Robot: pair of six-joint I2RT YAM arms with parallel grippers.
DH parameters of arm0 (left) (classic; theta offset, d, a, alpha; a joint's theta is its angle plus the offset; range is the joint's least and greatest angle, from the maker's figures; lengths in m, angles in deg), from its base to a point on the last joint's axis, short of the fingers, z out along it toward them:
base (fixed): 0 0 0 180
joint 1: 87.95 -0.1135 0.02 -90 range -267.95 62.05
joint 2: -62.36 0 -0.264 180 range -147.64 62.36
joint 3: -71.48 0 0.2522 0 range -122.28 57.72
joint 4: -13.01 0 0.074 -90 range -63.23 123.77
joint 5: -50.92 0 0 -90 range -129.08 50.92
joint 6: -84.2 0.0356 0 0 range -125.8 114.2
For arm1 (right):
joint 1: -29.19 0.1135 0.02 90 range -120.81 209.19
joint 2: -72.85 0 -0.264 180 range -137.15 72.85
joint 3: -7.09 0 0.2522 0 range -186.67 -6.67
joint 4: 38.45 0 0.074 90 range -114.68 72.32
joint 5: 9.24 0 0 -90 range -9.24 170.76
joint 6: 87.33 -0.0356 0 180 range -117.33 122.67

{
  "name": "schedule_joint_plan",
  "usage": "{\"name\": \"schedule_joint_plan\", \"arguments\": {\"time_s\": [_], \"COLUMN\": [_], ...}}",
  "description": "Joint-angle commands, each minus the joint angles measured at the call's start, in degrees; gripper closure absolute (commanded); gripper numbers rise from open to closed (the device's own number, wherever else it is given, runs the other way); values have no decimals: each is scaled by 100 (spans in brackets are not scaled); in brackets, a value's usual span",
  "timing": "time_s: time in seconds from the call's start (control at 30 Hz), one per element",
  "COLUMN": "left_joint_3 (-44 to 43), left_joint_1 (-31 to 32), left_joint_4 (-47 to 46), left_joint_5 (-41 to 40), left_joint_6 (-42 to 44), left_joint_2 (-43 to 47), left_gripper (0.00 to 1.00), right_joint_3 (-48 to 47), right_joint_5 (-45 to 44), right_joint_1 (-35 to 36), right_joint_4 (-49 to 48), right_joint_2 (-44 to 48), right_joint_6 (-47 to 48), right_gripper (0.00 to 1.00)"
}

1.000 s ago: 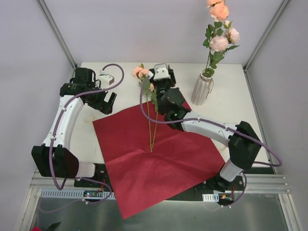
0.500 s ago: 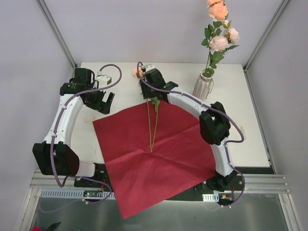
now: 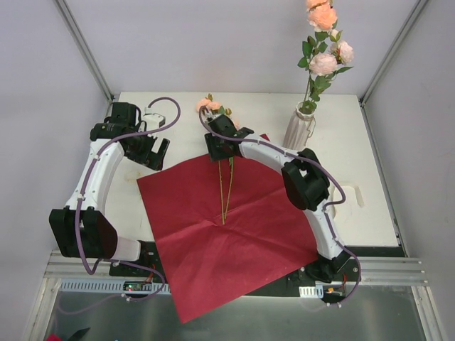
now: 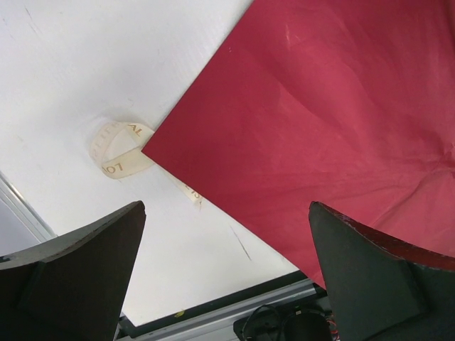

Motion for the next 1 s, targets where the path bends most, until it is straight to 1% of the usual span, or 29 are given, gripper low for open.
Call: {"name": "schedule_joint_plan", "arguments": {"time_s": [0.0, 0.17, 0.27, 0.37, 0.4, 0.47, 0.5, 0.53, 0.63, 0.7, 0.8, 0.83, 0.97], "left_joint_3": [93, 128, 110, 110, 110, 119, 119, 119, 128, 128, 111, 102, 31], "left_joint_1": [-64, -64, -64, -64, -64, -64, -64, -64, -64, -64, -64, -64, -64], "left_joint_4": [-40, -40, -40, -40, -49, -40, -40, -49, -49, -40, -40, -40, -31], "left_joint_5": [-67, -58, -58, -76, -93, -128, -146, -155, -181, -190, -242, -251, -234], "left_joint_6": [-2, 24, 16, 42, 51, 60, 60, 60, 59, 68, 95, 95, 77], "left_joint_2": [117, 179, 205, 258, 258, 267, 267, 267, 319, 337, 372, 372, 390], "left_gripper": [1, 1, 1, 1, 1, 1, 1, 1, 1, 1, 1, 1, 1], "right_joint_3": [-22, 49, 49, 40, 32, -47, -126, -205, -408, -382, -145, -153, -451], "right_joint_5": [-205, -240, -345, -494, -565, -766, -855, -925, -1206, -1295, -1286, -1260, -883], "right_joint_1": [29, 47, 99, 152, 161, 222, 240, 257, 310, 328, 319, 319, 231], "right_joint_4": [261, 235, 235, 226, 226, 287, 348, 488, 647, 596, 184, 95, -310], "right_joint_2": [-231, -292, -345, -398, -407, -468, -512, -556, -688, -601, -118, 205, 1077], "right_joint_6": [-210, -272, -298, -342, -368, -377, -377, -377, -403, -439, -448, -413, -45], "right_gripper": [52, 53, 57, 69, 79, 90, 97, 99, 99, 99, 99, 99, 99]}}
